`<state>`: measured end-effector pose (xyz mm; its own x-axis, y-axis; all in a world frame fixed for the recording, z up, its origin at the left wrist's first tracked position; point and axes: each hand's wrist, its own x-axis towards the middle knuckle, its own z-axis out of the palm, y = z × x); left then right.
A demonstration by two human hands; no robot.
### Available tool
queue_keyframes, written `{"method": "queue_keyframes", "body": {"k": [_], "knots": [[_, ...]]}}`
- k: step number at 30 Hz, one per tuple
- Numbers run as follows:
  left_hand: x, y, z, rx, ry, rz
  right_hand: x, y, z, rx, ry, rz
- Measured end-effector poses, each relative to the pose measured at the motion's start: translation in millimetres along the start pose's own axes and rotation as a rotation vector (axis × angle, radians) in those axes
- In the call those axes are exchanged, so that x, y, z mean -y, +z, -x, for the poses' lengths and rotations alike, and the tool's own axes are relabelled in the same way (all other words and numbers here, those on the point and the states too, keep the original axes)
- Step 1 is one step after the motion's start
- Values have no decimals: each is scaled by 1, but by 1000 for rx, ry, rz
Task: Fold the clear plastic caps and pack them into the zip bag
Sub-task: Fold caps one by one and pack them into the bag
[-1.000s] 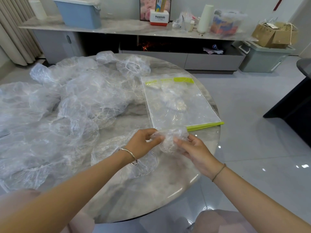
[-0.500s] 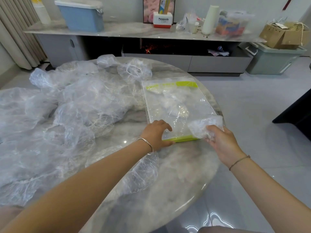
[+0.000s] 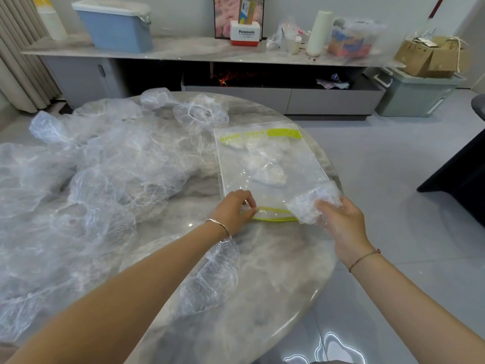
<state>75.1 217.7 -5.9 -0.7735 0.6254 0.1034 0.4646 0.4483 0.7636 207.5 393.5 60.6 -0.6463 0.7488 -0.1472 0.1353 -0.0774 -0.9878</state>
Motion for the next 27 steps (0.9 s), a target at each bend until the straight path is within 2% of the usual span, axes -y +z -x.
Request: {"method": "queue_keyframes", "body": {"k": [2, 4, 5, 7, 9, 13, 16, 18, 21, 27], "knots": [[-7, 3, 6, -132, -7, 90, 2, 1, 3, -103, -366, 206], [-13, 6, 11, -211, 1, 156, 1, 5, 8, -61, -741, 413], [-15, 8, 13, -229, 1, 168, -4, 7, 9, -12, -855, 512], [-19, 11, 17, -251, -2, 185, -23, 16, 8, 102, -952, 690], [-21, 15, 19, -266, 6, 214, -44, 22, 5, 179, -933, 802], [-23, 22, 25, -237, 51, 262, -68, 23, -4, 192, -815, 883], [-26, 24, 27, -212, 55, 287, -70, 27, -4, 233, -632, 914], [-27, 23, 28, -206, 62, 296, -70, 32, 2, 338, -557, 970], [-29, 21, 28, -194, 74, 299, -70, 41, 10, 511, -527, 1131], [-26, 15, 30, -178, 172, 224, -63, 80, -38, 704, -565, 1280]]}}
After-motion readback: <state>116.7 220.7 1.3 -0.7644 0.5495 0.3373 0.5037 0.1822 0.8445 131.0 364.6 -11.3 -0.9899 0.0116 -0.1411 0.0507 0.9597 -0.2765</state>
